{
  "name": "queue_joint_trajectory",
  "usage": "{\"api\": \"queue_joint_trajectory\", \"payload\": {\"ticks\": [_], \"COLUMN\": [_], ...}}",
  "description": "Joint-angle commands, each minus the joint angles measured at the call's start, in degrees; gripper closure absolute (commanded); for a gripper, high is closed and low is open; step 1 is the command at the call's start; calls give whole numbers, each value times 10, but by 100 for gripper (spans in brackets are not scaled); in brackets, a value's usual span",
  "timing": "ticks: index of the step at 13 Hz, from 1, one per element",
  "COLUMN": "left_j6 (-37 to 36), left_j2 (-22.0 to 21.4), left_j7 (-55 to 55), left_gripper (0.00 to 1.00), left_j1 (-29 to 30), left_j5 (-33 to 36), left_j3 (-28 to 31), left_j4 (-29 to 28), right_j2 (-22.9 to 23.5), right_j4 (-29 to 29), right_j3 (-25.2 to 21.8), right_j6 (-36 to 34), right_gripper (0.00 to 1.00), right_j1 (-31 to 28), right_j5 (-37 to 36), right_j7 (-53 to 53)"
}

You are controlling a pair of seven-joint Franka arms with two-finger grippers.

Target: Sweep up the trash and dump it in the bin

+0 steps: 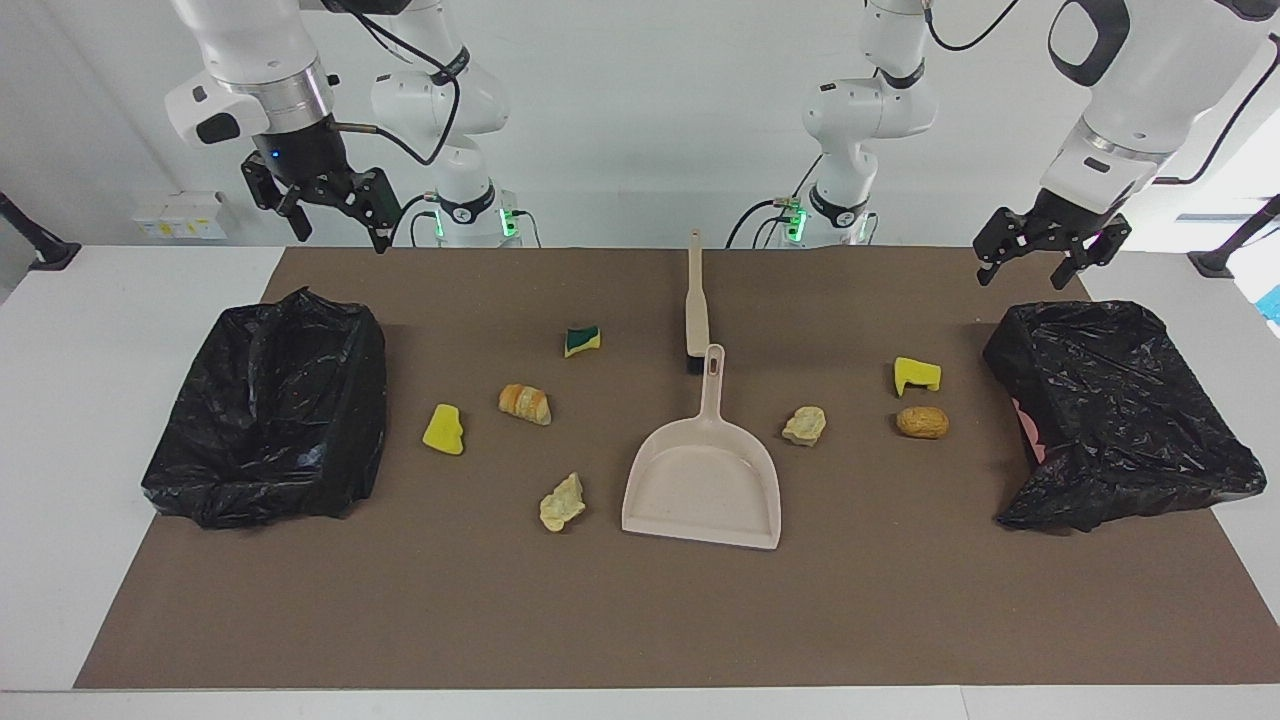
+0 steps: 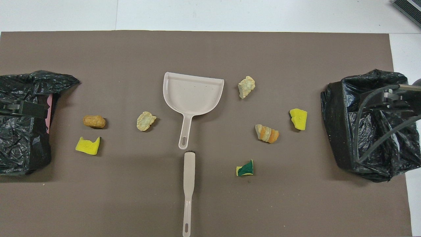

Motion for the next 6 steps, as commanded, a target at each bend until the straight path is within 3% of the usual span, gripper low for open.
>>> {"api": "queue_joint_trajectory", "payload": {"ticks": [1, 6], "left_j6": [-5, -5], "left_j2": [-3, -3], "left_j7": [7, 7], "left_gripper": [0, 0], "left_j1": [3, 3], "left_j5": [0, 0], "left_j3": [0, 0], "left_j4": [4, 4], "right_j2": [-13, -11], "right_j4": [-16, -13], "right_j3": [4, 3], "right_j6": [1, 1], "right_gripper": [0, 0], "right_j1": [-7, -9], "right_j5": [8, 10], "right_j7": [-4, -2]}}
